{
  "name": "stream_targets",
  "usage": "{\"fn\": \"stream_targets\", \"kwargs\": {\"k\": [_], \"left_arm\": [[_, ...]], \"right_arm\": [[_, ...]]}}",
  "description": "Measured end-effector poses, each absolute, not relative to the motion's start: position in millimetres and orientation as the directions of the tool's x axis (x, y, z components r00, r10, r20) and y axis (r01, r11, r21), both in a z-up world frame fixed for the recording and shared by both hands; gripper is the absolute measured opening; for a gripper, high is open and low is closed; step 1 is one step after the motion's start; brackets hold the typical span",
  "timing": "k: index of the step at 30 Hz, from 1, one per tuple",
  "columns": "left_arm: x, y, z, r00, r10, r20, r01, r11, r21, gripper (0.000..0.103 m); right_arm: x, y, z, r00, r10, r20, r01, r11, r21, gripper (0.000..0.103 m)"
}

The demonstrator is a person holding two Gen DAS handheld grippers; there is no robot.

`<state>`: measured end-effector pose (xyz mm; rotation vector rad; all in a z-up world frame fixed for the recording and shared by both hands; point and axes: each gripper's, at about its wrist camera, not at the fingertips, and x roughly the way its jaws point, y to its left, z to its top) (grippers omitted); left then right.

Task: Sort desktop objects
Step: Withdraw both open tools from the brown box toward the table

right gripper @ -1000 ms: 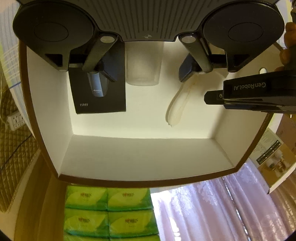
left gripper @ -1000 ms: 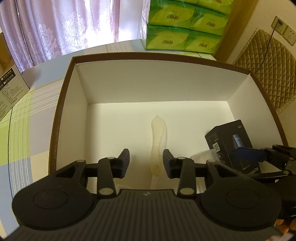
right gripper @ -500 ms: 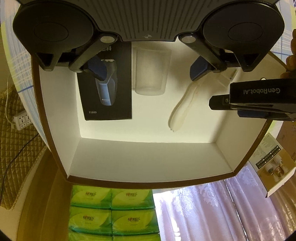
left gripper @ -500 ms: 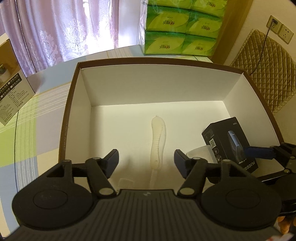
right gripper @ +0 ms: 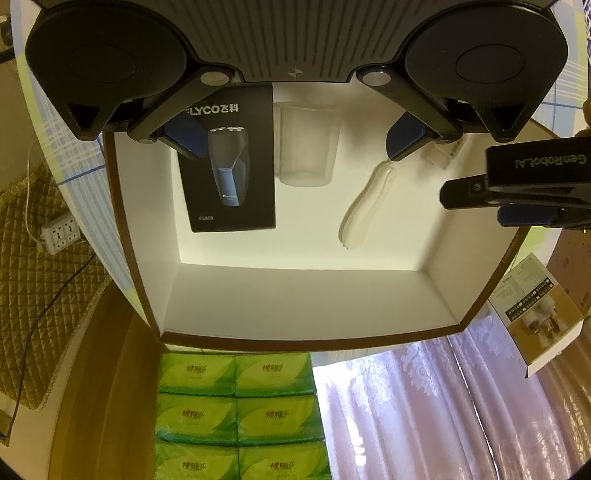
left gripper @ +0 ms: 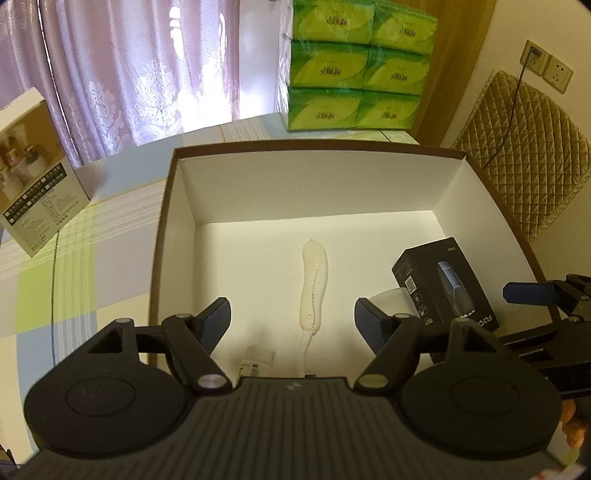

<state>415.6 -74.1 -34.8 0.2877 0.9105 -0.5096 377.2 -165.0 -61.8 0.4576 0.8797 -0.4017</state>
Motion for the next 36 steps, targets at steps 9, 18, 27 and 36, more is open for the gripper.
{"fn": "stream_targets", "kwargs": {"k": [9,18,27,36], "left_arm": [[391.6,-55.4,-12.0,0.55,-0.317,-0.773,0.525,0.851,0.025,0.071],[359.6,-34.3,2.2,0.577,-0.336,-0.744,0.528,0.849,0.027,0.072],[328.3,-9.6,7.7,0.581,-0.35,-0.735,0.543,0.839,0.03,0.071],[296.4,5.3,4.8,0.575,-0.359,-0.735,0.559,0.829,0.032,0.071]], "right_arm": [[356.5,-156.1,-43.0,0.615,-0.169,-0.77,0.501,0.838,0.216,0.101],[327.5,-142.1,-21.1,0.658,-0.189,-0.729,0.489,0.844,0.223,0.101],[301.3,-127.6,-12.6,0.679,-0.181,-0.711,0.489,0.835,0.254,0.101],[278.9,-107.0,-16.2,0.673,-0.169,-0.72,0.473,0.847,0.243,0.101]]}}
